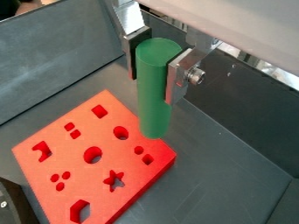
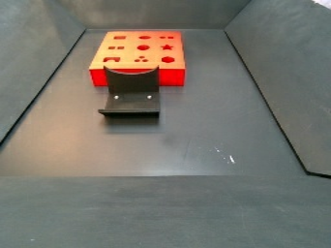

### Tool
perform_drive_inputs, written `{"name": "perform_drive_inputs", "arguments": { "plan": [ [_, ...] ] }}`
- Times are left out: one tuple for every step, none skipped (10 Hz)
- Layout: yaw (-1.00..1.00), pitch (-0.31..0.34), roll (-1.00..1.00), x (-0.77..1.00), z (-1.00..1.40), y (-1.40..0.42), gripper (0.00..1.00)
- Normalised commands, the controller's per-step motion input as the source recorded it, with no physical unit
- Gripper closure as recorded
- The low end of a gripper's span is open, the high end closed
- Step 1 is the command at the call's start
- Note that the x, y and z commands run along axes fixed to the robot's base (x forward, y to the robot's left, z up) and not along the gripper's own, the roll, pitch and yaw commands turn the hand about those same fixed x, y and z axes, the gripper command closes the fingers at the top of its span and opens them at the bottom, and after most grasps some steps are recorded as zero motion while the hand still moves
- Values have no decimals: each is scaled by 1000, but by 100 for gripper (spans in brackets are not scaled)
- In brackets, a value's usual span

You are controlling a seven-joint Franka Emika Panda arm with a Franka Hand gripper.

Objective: Insert the round object.

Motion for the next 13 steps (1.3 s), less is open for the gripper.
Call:
{"name": "perform_drive_inputs", "arguments": {
  "plan": [
    [0, -6, 0, 0, 0, 0, 100],
    [0, -23, 0, 0, -31, 0, 100],
    [-29, -73, -53, 249, -114, 0, 100],
    [-343, -103, -61, 706, -191, 271, 100],
    [-346, -89, -144, 889, -126, 437, 100],
    [-363, -116, -160, 869, -17, 349, 100],
    [-394, -136, -123, 826, -20, 294, 100],
    [-400, -169, -50, 786, -177, 229, 100],
    [-360, -223, -43, 769, -306, 229, 100],
    [-286, -226, 0, 837, -409, 191, 100],
    [-66, -121, 123, 863, -446, 163, 100],
    [277, 0, 227, 640, -486, 134, 100],
    [569, 17, 107, 483, -451, 97, 100]
  ]
}}
